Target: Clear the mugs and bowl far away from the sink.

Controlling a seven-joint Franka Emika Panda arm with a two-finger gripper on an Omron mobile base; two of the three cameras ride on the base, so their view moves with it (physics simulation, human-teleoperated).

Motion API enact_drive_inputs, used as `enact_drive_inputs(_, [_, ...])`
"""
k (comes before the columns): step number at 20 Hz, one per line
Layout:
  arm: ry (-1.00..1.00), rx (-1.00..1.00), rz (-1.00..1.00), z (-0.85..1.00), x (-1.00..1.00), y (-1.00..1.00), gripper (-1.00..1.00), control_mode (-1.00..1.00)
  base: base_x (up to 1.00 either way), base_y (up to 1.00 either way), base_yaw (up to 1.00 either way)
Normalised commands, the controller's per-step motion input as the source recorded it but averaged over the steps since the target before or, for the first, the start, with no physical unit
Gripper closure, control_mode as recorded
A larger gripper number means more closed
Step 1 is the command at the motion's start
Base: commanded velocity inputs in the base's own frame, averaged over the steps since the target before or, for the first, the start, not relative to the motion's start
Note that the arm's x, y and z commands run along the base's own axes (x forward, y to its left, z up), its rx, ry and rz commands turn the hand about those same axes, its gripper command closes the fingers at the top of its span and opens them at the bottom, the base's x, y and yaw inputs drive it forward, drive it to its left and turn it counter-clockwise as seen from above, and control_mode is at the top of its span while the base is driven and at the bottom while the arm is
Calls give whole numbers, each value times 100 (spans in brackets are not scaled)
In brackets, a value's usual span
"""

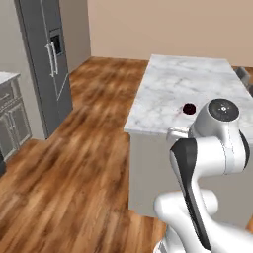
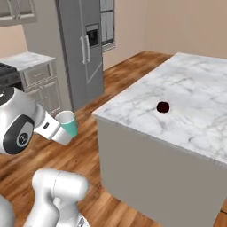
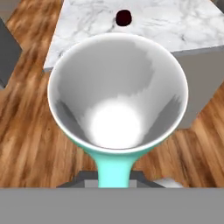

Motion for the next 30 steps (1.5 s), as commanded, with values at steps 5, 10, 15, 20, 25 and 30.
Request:
enact_drive_inputs(5, [0, 0, 0, 0, 0, 0, 100, 100, 61, -85, -37])
enact_drive_inputs(10, [0, 0, 0, 0, 0, 0, 100, 100, 63, -77, -10])
enact_drive_inputs(15, [0, 0, 0, 0, 0, 0, 100, 100, 76, -13, -17])
enact_drive_inputs(20, [0, 0, 0, 0, 0, 0, 100, 100, 63, 9, -50])
enact_drive_inputs(25, [0, 0, 0, 0, 0, 0, 100, 100, 32, -9, -34])
enact_drive_inputs(30, [0, 0, 0, 0, 0, 0, 100, 100, 30, -5, -30])
